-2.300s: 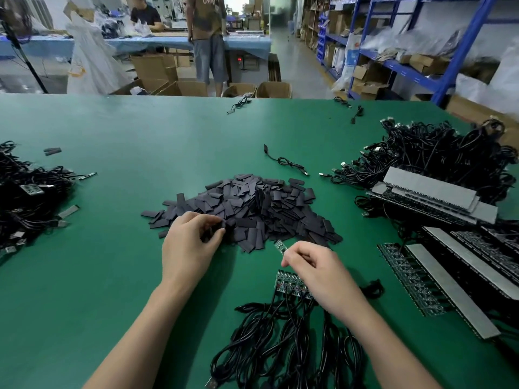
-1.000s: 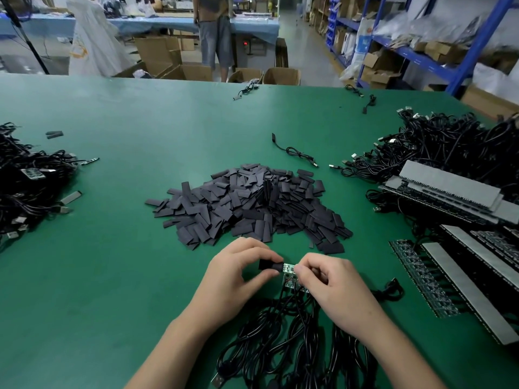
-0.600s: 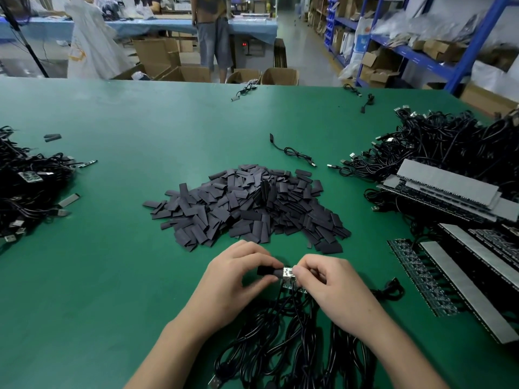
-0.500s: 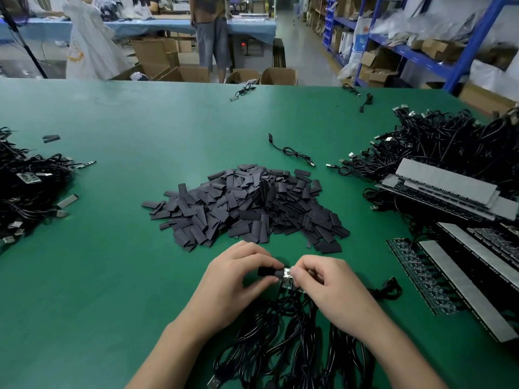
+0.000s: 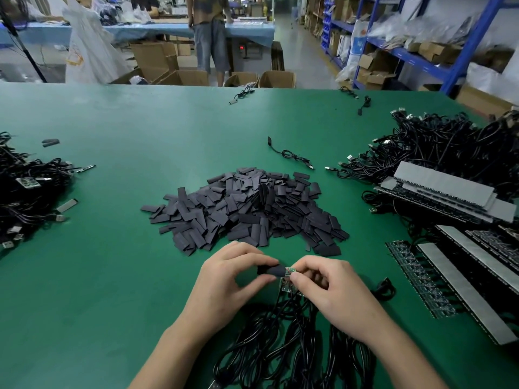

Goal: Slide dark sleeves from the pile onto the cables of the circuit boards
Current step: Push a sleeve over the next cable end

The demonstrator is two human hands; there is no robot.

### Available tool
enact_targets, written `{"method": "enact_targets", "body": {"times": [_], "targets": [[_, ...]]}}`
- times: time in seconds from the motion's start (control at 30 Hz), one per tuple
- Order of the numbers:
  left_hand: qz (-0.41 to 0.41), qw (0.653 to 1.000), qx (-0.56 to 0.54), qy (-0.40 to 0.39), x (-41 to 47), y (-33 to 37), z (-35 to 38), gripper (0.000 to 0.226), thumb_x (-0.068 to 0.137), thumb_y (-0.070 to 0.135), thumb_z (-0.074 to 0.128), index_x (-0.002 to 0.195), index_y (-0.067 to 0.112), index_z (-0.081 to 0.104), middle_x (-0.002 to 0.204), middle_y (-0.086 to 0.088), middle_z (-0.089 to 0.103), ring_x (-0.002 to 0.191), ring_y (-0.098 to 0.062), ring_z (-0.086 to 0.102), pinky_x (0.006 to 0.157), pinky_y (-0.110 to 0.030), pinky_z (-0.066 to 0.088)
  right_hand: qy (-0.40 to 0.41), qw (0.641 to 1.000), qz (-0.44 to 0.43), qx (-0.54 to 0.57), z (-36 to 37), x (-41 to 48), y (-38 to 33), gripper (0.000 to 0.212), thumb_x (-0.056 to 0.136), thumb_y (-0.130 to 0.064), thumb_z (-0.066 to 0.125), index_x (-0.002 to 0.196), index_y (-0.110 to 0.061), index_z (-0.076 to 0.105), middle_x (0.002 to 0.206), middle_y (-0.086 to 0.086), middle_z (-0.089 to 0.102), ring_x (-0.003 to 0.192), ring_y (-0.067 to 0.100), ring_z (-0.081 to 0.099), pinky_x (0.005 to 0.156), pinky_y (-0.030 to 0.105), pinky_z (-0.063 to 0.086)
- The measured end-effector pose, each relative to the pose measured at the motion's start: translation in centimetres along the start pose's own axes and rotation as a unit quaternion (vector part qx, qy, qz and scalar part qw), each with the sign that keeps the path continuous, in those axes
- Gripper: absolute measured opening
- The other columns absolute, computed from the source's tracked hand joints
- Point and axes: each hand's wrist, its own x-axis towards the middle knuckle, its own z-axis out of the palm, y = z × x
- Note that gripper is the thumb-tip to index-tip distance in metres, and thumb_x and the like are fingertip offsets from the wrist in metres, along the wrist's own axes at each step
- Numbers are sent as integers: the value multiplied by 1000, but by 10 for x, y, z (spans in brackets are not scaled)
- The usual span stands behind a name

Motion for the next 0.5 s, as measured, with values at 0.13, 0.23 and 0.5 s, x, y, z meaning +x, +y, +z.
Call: {"method": "enact_targets", "body": {"times": [0.13,0.23,0.5], "targets": [[5,1000,-5,8,0,-1,1,22,88,37,75,107,25,79,100,18,67,97,-5,64,86,-24,51,2,1000,12,-11,-2,1,1,17,97,-38,67,80,-34,69,63,-12,57,55,0,47,55,19,38],[10,1000,-12,7,-1,0,2,22,88,36,76,106,24,79,99,17,67,96,-7,64,84,-26,52,-10,1000,16,-3,-2,0,-1,17,98,-37,66,82,-35,71,64,-10,58,57,1,46,56,20,37],[45,999,4,10,0,5,5,19,89,34,77,104,22,80,96,13,68,92,-5,63,82,-24,52,-16,999,32,14,-1,-1,-6,17,96,-34,68,81,-31,75,65,-10,57,58,0,44,58,20,38]]}}
